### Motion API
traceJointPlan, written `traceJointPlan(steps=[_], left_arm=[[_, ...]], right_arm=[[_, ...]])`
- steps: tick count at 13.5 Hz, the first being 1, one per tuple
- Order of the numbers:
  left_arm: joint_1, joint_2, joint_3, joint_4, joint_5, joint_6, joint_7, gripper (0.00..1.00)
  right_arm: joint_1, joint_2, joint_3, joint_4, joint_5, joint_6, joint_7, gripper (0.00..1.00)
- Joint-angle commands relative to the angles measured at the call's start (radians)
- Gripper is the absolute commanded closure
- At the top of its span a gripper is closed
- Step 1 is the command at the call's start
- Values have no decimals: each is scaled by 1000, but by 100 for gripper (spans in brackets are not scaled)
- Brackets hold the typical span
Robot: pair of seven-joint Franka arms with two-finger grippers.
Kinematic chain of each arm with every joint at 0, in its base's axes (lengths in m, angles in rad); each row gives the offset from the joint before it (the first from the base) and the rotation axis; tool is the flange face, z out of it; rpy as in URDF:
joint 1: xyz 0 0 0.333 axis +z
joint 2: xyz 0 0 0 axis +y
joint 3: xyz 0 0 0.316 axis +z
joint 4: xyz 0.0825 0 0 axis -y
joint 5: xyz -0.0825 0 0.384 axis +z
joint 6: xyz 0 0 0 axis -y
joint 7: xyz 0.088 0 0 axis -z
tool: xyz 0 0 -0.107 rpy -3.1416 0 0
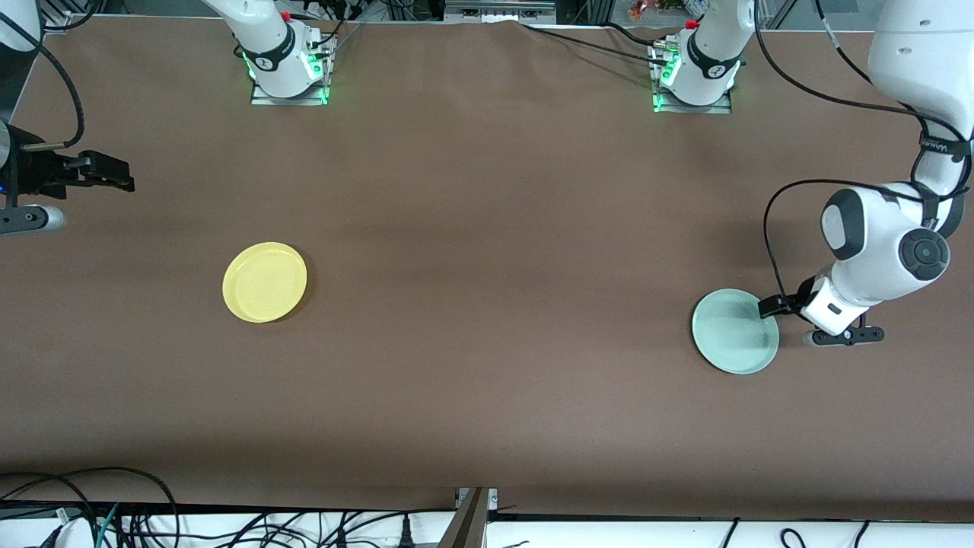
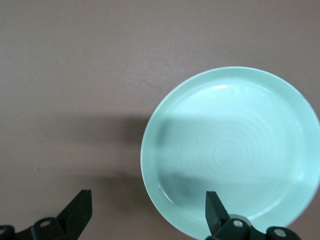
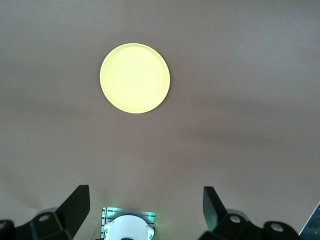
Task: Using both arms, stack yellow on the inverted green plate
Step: 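Reach the left gripper down to the rim of the green plate, then grasp the green rim with the left gripper while the right gripper reaches yellow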
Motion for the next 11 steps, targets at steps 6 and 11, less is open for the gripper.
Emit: traceJointPlan(steps=[6, 11], left_arm=[[16, 93, -6, 92, 26, 0, 8, 0], [1, 121, -6, 92, 80, 0, 14, 44]], right_arm=[[-14, 26, -1, 4, -1, -2, -7, 0], [-56, 43, -1, 4, 8, 1, -6, 0]])
